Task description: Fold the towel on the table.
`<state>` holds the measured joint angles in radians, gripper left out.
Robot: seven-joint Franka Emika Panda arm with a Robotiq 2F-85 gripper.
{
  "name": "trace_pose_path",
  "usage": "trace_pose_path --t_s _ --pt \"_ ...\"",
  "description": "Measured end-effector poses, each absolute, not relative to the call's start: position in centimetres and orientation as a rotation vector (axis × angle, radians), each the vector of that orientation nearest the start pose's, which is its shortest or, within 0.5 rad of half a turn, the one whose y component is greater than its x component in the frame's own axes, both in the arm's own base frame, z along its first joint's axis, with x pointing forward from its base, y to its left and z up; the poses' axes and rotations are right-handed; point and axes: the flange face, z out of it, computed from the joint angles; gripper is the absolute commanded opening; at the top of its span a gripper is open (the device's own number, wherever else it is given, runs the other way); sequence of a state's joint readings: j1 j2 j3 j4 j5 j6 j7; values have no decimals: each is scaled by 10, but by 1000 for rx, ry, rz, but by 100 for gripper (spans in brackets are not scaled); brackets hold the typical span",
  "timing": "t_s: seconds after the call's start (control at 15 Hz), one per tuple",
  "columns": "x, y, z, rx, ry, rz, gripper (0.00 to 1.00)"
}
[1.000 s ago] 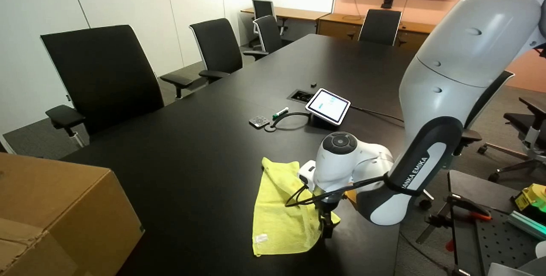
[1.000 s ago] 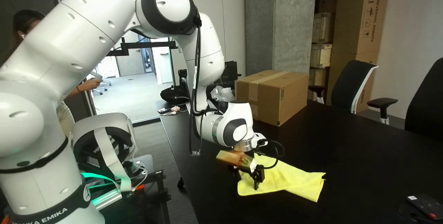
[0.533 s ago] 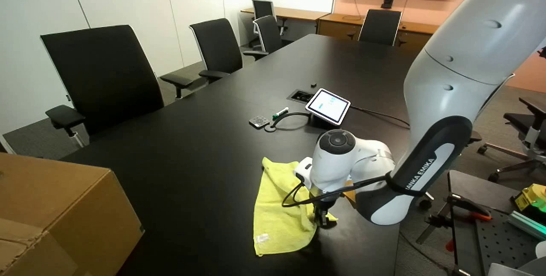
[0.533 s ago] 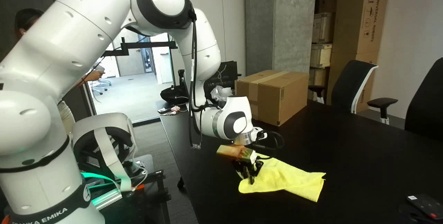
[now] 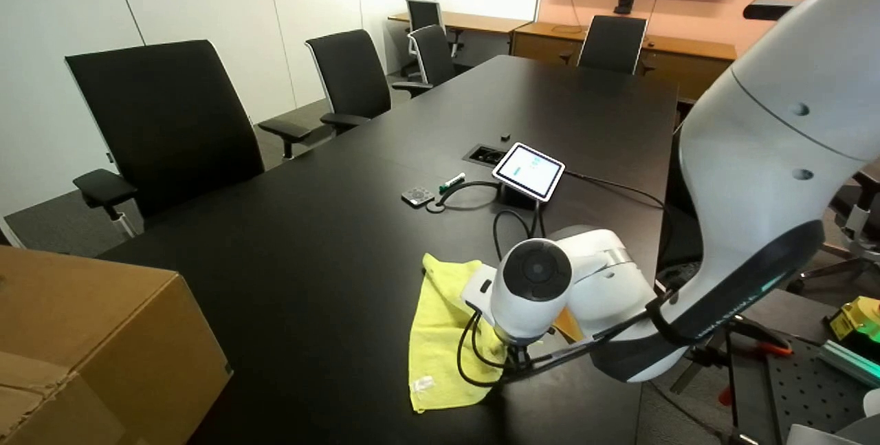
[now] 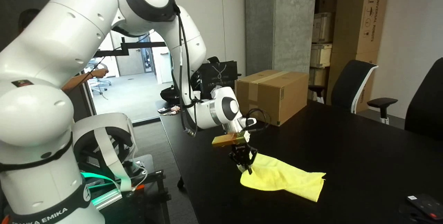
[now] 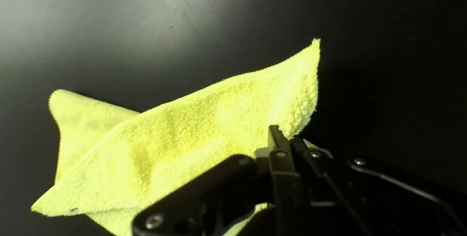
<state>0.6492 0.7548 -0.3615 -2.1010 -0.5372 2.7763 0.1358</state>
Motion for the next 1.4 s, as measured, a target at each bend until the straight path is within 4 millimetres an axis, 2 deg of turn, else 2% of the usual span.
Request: trace_pose_path --t_s 0.33,0.53,0.87,1.27,1.33,1.4 --pt "520 193 80 -3391 -1601 -121 2" --pt "524 209 85 -3363 -1808 -241 3" --pt "536 229 90 -3172 -2182 -479 2" --pt "552 249 83 -2945 -2403 -687 3" --pt "553 252 80 -2912 -2418 -718 6" --pt "554 255 77 -2886 -2427 -744 29"
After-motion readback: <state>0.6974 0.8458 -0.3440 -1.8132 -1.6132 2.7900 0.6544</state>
